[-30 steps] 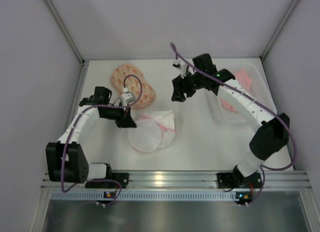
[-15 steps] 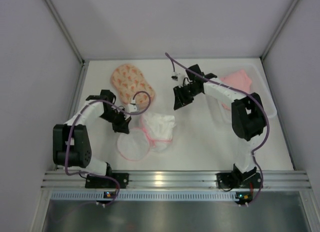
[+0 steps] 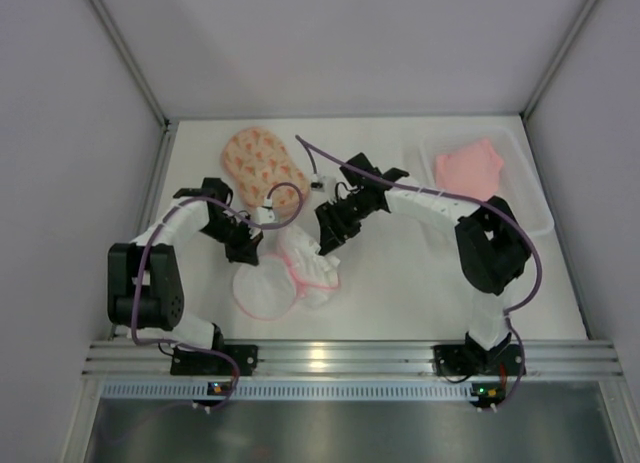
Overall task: Place the bra in the laundry bag and zip it closed
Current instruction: Adjust the bra in the laundry bag.
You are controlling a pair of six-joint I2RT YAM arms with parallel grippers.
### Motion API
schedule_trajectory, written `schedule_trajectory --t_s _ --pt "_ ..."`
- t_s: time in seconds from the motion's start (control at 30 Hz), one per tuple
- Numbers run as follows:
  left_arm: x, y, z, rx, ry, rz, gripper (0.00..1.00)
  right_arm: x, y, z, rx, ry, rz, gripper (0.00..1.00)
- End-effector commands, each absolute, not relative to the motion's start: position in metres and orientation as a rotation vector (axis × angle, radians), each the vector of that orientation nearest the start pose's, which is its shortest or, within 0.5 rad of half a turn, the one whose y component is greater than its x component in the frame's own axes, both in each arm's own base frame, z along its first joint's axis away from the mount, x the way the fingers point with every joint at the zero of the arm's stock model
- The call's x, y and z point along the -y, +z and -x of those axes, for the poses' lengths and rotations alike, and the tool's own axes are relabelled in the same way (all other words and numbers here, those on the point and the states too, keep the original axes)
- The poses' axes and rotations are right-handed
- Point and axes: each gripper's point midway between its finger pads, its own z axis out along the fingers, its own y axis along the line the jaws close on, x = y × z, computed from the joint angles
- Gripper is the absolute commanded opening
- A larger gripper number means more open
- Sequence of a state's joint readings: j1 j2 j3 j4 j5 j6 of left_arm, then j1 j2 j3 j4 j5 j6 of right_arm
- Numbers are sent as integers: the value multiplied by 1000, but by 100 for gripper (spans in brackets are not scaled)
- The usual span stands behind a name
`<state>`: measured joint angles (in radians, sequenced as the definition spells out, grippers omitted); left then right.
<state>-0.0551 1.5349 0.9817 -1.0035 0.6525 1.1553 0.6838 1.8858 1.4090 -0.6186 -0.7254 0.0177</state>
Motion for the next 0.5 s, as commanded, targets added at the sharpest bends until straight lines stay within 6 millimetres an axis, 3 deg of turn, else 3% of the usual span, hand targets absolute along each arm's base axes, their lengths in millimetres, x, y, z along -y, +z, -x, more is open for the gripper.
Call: schedule_trajectory --t_s 0.0,0.13,0.23,0.27,0.33,0.37,0.47 --pt "95 84 -248 -2076 -705 -1560 0 -364 122 -245 -2414 1259 1118 58" --pt "97 87 -251 -2060 -700 -1552 0 -371 105 -237 -2448 1168 1174 56" --pt "98 88 -252 -2046 -698 -1544 0 -378 91 -230 -2484 1140 1216 46" --pt "99 89 -252 -2041 -696 -1542 0 -379 90 -229 -2488 1138 1221 37" --pt "100 96 -255 -2026 -682 -1530 0 -378 95 -227 -2477 1158 1235 19" --pt "100 98 -256 -2025 -676 -1524 0 -376 100 -230 -2463 1140 1226 0" --pt "103 120 -264 -2035 -661 -1446 0 -366 132 -243 -2390 1054 1189 0"
